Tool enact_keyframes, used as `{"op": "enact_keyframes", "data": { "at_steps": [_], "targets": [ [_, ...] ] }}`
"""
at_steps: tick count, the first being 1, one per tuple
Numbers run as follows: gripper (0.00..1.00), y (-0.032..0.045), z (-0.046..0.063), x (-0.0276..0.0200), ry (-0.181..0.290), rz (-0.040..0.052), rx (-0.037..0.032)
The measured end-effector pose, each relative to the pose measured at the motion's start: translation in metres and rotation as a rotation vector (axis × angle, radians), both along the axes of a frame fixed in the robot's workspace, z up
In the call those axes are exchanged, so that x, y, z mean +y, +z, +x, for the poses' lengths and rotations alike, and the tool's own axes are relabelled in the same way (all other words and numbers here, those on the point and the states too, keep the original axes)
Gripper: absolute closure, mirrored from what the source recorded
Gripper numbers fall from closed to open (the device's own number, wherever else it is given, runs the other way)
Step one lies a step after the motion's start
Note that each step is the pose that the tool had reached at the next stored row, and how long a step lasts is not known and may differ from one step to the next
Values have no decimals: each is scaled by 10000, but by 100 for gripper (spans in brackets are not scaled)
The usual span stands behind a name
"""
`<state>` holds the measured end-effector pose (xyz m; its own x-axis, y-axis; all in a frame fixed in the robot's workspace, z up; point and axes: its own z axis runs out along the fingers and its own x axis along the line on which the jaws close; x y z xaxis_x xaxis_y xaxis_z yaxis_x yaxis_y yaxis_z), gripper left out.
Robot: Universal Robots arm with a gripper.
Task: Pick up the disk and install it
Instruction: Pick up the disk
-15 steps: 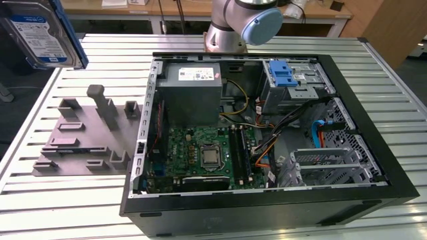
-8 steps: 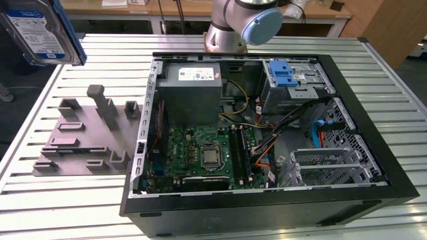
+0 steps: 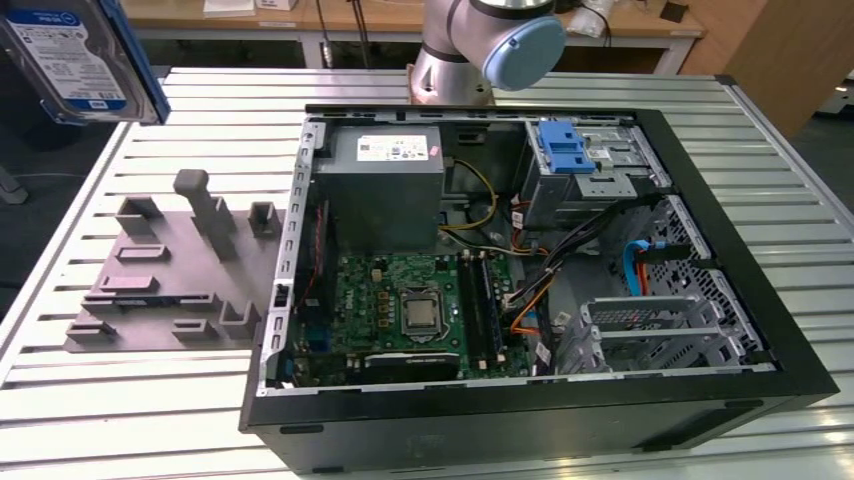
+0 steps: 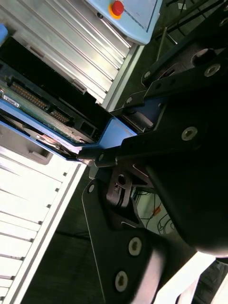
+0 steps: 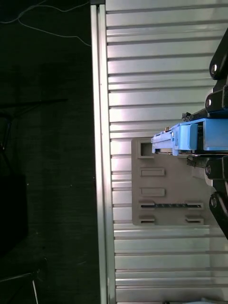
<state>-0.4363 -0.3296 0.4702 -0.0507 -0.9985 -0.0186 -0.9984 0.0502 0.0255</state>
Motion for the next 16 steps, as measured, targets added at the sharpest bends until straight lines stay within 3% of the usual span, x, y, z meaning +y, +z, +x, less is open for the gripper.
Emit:
{"op": "enact_keyframes", "data": {
  "at_steps": [16],
  "targets": [
    [64,185,0,0,0,0,-1]
  ]
}}
